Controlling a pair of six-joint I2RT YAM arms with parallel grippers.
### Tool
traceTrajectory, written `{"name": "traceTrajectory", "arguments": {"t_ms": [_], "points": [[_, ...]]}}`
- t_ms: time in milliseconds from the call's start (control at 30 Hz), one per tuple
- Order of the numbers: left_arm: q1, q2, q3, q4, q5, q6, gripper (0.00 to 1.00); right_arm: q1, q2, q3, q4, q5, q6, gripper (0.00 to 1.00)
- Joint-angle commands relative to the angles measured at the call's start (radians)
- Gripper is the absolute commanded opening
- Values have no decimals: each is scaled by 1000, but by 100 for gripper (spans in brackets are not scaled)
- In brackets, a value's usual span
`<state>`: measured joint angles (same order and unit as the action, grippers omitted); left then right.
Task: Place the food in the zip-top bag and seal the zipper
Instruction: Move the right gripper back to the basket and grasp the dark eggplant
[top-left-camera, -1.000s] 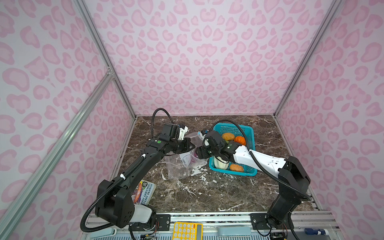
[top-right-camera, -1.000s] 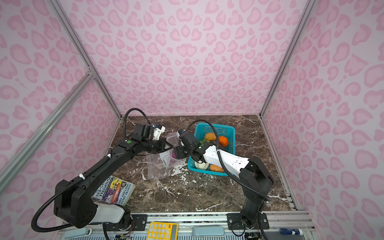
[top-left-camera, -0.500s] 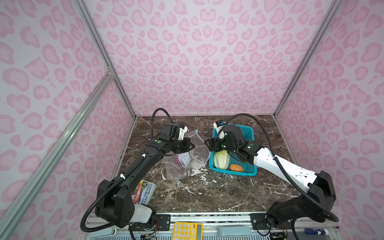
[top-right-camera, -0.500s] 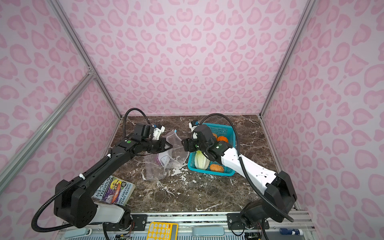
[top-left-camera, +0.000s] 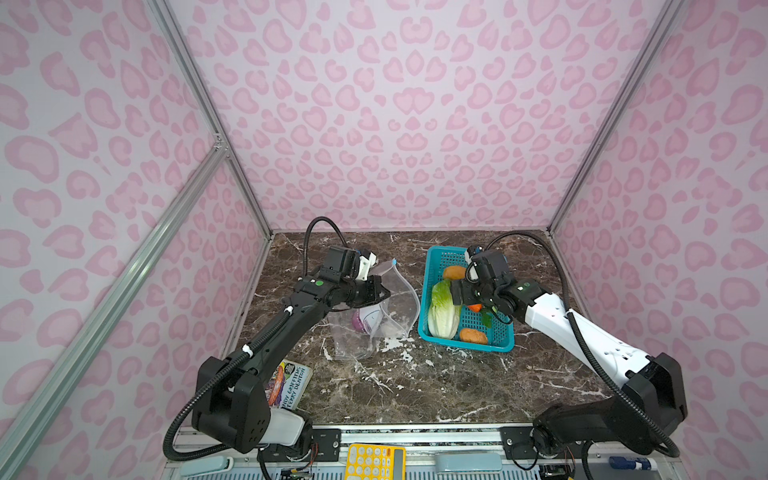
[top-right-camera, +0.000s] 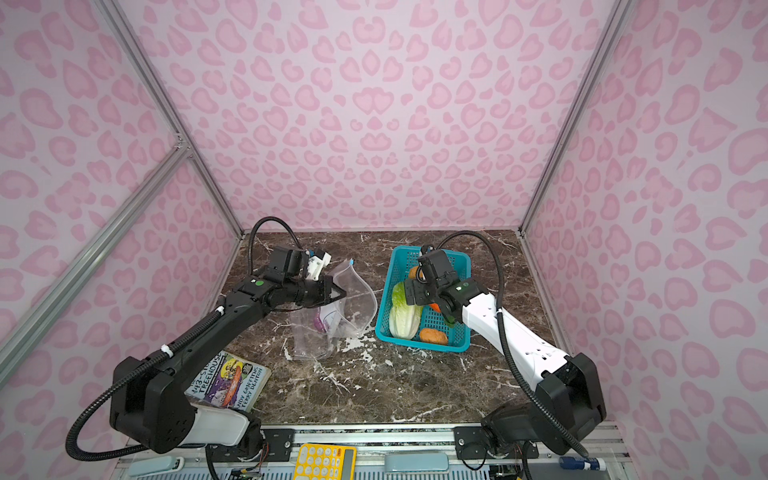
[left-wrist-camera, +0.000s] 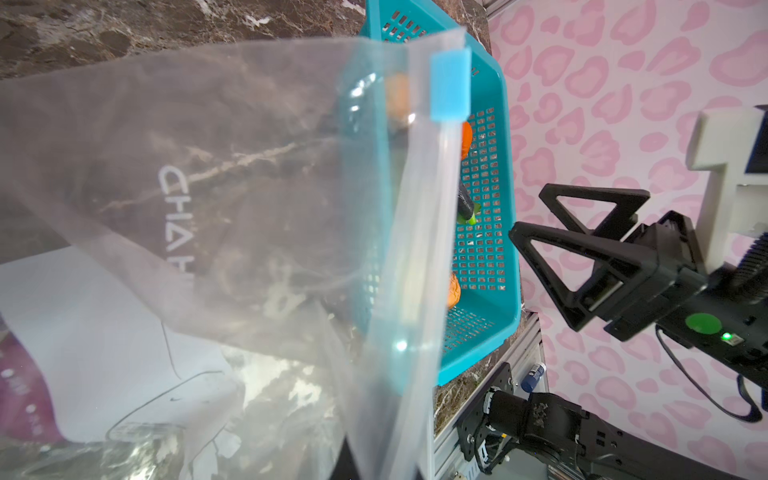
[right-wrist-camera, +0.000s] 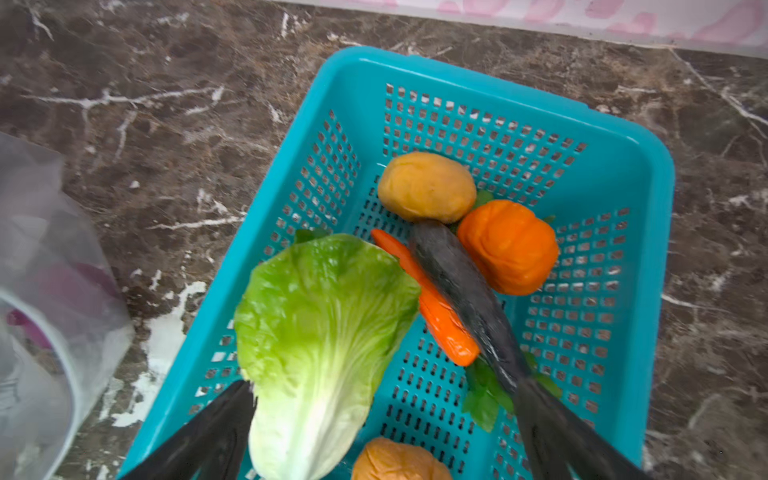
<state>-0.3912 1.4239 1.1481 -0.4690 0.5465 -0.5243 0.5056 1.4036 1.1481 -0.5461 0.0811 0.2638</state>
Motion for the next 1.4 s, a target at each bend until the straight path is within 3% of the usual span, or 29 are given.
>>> {"name": "traceTrajectory", "arguments": {"t_ms": [0,100,200,300,667,900,1200,1367], "points": [[0,6,8,23,14,-2,3,-30,18,-10,-67,59,-78,98],[-1,12,7,23,15,-2,2,-75,48,0,-89,30,-137,88],[-1,13,8,21,15,0,3,-122,92,26,-116,14,-193,71],[-2,11,7,20,13,0,3,-151,127,46,-121,-19,-232,62],[-2,10,9,20,13,3,3,-170,306,126,-138,-19,-303,61],[-2,12,9,19,12,3,3,-173,411,166,-144,-7,-319,52],[-2,17,9,16,9,6,3,-185,471,183,-127,4,-325,51],[-2,18,10,16,9,6,3,-185,479,186,-121,-2,-325,44]]}}
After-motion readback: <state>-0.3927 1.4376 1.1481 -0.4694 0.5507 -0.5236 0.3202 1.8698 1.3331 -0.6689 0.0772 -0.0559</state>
